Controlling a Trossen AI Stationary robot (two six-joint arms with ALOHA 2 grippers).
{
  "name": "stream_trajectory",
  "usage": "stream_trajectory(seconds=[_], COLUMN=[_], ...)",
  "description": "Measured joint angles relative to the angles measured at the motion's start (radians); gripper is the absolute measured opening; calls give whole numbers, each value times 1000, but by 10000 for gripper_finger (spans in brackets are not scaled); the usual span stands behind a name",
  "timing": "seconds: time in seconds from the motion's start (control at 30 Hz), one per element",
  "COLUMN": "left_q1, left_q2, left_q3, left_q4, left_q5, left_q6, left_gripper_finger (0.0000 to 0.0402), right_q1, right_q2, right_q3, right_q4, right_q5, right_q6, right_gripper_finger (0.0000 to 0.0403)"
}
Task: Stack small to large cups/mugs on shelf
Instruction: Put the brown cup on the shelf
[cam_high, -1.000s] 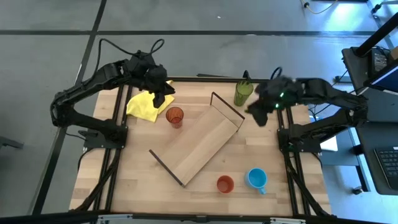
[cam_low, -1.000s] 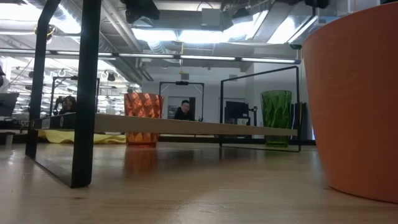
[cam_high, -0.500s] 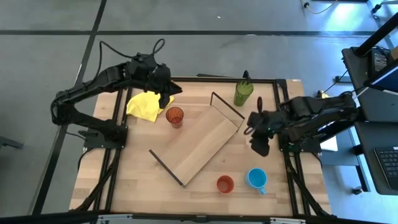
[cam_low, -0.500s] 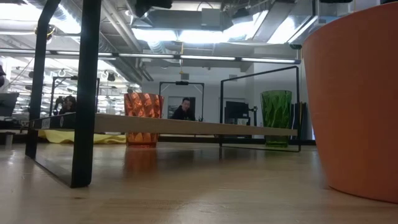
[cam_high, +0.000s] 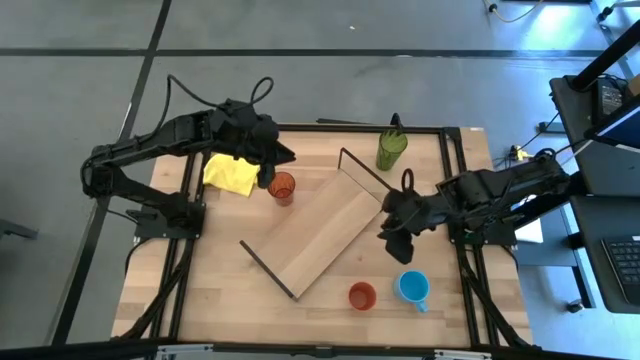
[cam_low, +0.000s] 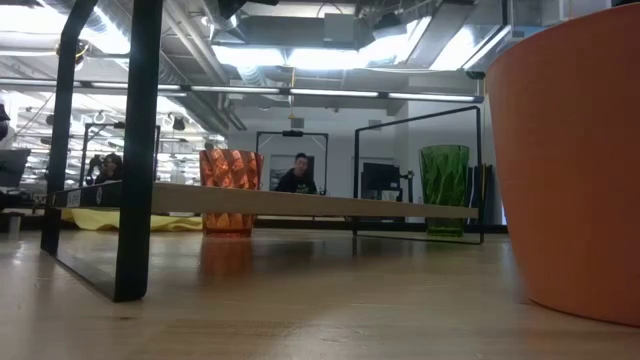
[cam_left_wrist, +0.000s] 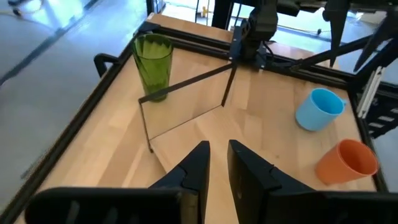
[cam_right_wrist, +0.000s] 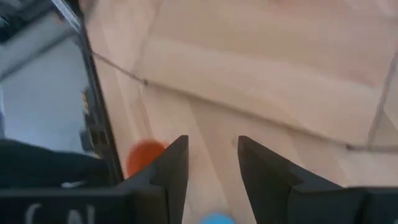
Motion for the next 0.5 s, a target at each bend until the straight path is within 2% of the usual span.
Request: stream_trajectory(seconds=[0.23,0.5], left_q1=[-4,-5], left_q2=[0,0], left_q3=[0,0], left_q4=[0,0], left_q5=[2,-3], left_q6=[-20,-25], left_gripper_finger=[51,51], right_q1=[0,-1], right_q2=[2,2], right_q3=[0,0], right_q4=[105,136], right_q5=[131,126], right_q6=[0,-3], right_gripper_finger=[140,140])
